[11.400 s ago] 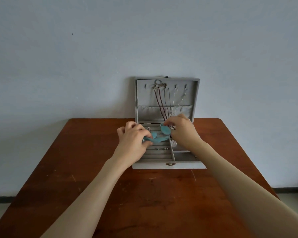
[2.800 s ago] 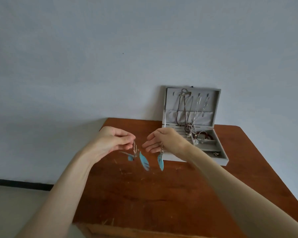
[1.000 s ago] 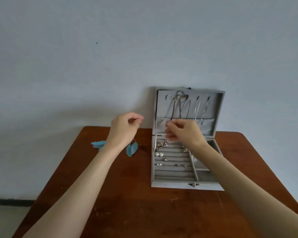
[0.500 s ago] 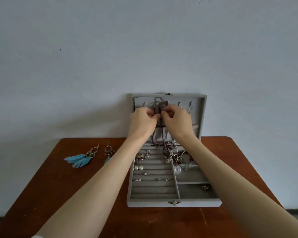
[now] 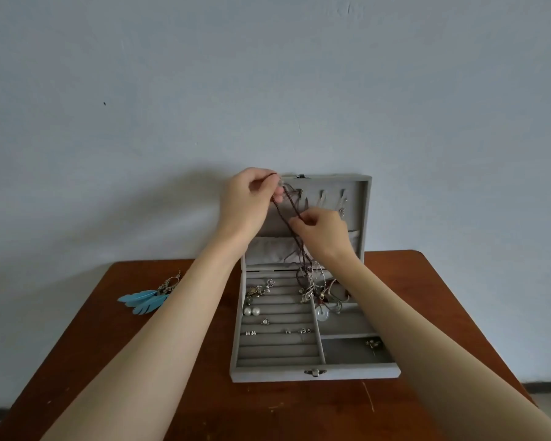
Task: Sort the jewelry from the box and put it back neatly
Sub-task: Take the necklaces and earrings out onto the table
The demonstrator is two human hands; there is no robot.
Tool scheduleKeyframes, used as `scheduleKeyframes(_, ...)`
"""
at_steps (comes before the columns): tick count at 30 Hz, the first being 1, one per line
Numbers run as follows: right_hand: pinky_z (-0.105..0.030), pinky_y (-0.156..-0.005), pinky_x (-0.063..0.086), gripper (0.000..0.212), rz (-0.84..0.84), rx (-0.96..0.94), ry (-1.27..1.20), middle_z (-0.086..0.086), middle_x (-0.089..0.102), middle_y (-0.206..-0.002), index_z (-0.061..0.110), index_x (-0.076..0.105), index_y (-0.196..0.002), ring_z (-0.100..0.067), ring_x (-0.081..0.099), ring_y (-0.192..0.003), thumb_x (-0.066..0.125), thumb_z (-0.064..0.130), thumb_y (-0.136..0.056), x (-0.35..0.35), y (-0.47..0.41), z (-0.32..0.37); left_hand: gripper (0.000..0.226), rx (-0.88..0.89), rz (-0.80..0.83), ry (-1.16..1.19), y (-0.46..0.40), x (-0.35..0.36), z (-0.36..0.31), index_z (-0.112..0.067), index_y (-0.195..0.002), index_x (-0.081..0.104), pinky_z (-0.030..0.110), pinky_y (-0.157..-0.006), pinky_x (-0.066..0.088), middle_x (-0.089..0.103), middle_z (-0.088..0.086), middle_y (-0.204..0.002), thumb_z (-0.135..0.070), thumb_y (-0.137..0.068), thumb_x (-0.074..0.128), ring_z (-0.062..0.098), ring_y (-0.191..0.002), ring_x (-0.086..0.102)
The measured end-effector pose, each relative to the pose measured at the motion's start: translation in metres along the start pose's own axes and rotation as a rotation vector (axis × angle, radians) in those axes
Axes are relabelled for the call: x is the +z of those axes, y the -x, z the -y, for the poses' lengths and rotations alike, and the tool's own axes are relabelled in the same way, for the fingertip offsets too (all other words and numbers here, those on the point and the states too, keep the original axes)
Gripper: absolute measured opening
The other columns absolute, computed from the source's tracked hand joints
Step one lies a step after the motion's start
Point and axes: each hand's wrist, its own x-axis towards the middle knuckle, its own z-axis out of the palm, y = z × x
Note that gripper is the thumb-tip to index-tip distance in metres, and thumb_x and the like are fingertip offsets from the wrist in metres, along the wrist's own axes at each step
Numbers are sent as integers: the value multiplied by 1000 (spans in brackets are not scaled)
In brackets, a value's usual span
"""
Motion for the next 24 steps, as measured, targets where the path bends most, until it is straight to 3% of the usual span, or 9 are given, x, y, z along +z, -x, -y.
scheduleKeyframes(3, -17, -47, 33, 26, 12, 53, -38, -1, 47, -53, 0, 59, -72, -12, 40, -52, 53, 19, -88, -13, 15, -5, 10, 6, -12, 123, 14, -14, -9, -8, -91, 58, 30, -67, 55, 58, 1, -69, -6, -94, 48, 12, -60, 58)
scheduleKeyframes(5, -19, -45, 29, 30, 15, 81, -56, -3, 40, -53, -7, 59, -76, -13, 33, -50, 51, 19, -88, -20, 25, -9, 10, 17, -20, 193, 24, -22, -17, -4, -97, 55, 29, -63, 54, 56, 3, -70, -7, -96, 45, 15, -59, 56)
scheduleKeyframes(9, -22, -47, 31, 29, 7, 89, -12, 2, 42, -47, 0, 67, -75, -10, 34, -42, 50, 18, -90, -34, 41, -15, 11, 23, -94, 257, 39, -38, -32, -7, -96, 53, 25, -53, 48, 57, 2, -70, -10, -97, 42, 10, -52, 51)
scheduleKeyframes(16, -24, -49, 30, 34, -78, 46, 61, -4, 44, -50, -5, 66, -75, -11, 33, -44, 50, 21, -91, -51, 59, -20, 11, 19, -174, 211, 61, -69, -45, -8, -96, 52, 23, -48, 40, 57, 2, -75, -13, -97, 42, 10, -50, 46)
scheduleKeyframes(18, -23, -50, 34, 32, -55, 60, -70, -3, 47, -51, 6, 65, -68, -11, 38, -45, 49, 21, -92, -56, 67, -10, 12, -29, -149, 206, 69, -76, -46, -9, -93, 52, 24, -49, 41, 59, 5, -81, -13, -97, 42, 12, -55, 50)
scheduleKeyframes(21, -33, -75, 54, 35, 115, 216, -546, -9, 63, -63, 9, 58, -61, -21, 59, -67, 49, 19, -93, -65, 79, 4, 14, -175, -135, 295, 81, -84, -44, -13, -84, 50, 25, -51, 41, 66, 10, -91, -10, -94, 42, 16, -61, 54)
scheduleKeyframes(24, -35, -75, 55, 32, 313, 372, -926, -2, 53, -50, 11, 50, -64, -19, 58, -59, 50, 21, -94, -74, 87, 3, 12, -318, -160, 440, 92, -97, -36, -11, -86, 51, 22, -46, 40, 64, 9, -72, -6, -93, 42, 16, -55, 49)
